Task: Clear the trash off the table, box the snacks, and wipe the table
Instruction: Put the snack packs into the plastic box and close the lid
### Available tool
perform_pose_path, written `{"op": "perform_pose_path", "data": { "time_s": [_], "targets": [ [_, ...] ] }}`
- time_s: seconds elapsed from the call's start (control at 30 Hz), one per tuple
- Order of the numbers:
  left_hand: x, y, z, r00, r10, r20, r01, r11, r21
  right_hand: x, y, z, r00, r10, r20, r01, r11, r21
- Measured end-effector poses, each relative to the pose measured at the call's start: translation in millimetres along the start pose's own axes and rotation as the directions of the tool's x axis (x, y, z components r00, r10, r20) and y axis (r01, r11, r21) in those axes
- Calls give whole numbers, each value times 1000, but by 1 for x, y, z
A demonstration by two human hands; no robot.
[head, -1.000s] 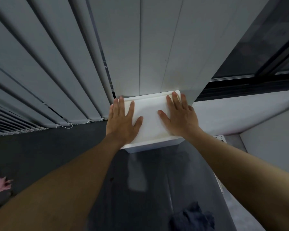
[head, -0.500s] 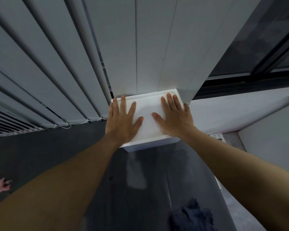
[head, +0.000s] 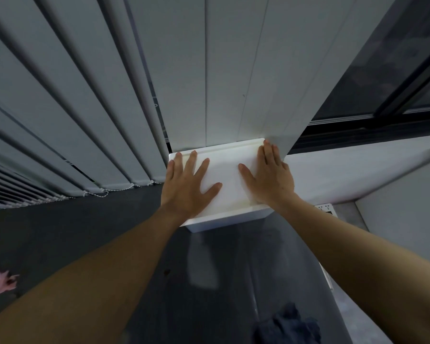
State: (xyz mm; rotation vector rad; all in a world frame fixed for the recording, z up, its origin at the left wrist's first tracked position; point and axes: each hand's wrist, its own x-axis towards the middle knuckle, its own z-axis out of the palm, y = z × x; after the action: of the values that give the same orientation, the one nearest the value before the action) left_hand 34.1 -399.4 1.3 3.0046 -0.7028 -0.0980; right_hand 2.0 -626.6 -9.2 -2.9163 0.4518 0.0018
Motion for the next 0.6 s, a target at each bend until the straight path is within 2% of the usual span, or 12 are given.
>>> {"op": "perform_pose_path", "data": {
  "time_s": [0.23, 0.37, 0.5, 0.6],
  "targets": [
    [3, -4, 7, 1000, 7, 2, -7, 1000, 4, 4, 2, 6, 1000, 13, -17, -13, 999, 29],
    [5, -8, 5, 994, 7, 110, -5, 1000, -21, 5, 1, 7, 1000, 24, 14, -24, 999, 28],
    [9, -10, -8, 975, 24, 221, -13, 999, -50, 5, -1, -2, 994, 6, 112, -3, 1000, -22],
    [4, -12, -19, 978, 30, 208, -22, 999, -40, 1, -3, -15, 984, -16, 179, 24, 999, -41]
  ]
}}
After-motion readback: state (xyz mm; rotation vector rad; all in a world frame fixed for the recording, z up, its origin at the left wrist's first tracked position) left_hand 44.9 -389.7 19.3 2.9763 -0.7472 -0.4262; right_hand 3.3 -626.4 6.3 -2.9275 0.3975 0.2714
